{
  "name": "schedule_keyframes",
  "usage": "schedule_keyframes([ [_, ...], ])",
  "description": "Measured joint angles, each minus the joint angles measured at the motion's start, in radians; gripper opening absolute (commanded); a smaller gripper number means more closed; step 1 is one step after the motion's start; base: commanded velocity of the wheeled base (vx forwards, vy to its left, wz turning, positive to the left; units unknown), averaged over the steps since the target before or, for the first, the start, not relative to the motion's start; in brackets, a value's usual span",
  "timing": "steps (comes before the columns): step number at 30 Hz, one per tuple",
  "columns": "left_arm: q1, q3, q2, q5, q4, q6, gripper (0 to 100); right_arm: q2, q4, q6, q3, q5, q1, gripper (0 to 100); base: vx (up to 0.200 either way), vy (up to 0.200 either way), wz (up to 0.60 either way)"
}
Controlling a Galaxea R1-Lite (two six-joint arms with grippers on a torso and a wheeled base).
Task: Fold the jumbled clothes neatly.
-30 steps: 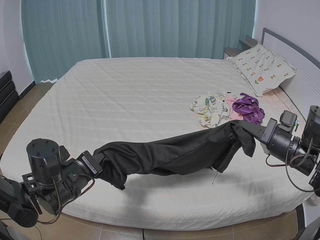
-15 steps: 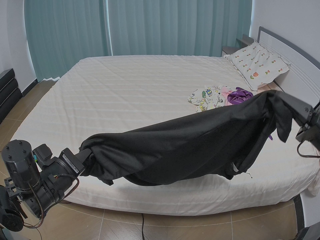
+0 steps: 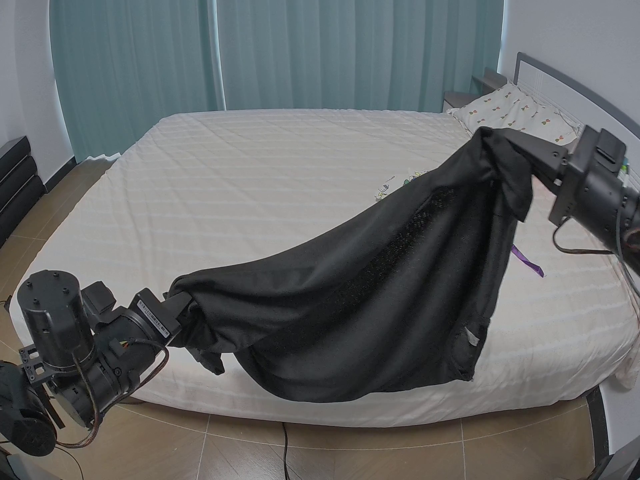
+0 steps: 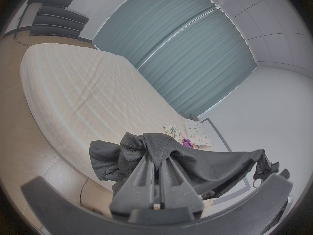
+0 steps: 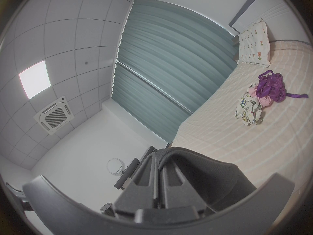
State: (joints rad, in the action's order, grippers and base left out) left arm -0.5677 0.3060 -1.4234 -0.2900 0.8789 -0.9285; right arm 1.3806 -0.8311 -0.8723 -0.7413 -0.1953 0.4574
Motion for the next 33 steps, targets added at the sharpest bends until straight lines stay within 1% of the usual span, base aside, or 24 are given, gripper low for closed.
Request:
schedule_keyframes([
  [8,0.053,0.06,-0.111,0.044,0.004,-0.013,0,0.283,-0.105,0.0,-0.143,0.031,-0.026,0,0.2,0.0,0.0],
  [12,0.116,0.118,-0.169,0.085,0.005,-0.015,0,0.398,-0.123,0.0,-0.22,0.051,-0.039,0,0.2,0.0,0.0],
  [16,0.181,0.175,-0.234,0.133,0.005,-0.017,0,0.477,-0.128,0.001,-0.274,0.057,-0.051,0,0.2,0.0,0.0],
  [19,0.216,0.214,-0.286,0.16,0.004,-0.017,0,0.522,-0.128,0.004,-0.305,0.058,-0.056,0,0.2,0.0,0.0],
  [23,0.246,0.258,-0.354,0.175,0.002,-0.017,0,0.571,-0.128,0.006,-0.338,0.059,-0.067,0,0.2,0.0,0.0],
  [33,0.263,0.377,-0.588,0.183,0.001,-0.013,0,0.7,-0.131,0.008,-0.405,0.063,-0.089,0,0.0,0.0,0.0],
])
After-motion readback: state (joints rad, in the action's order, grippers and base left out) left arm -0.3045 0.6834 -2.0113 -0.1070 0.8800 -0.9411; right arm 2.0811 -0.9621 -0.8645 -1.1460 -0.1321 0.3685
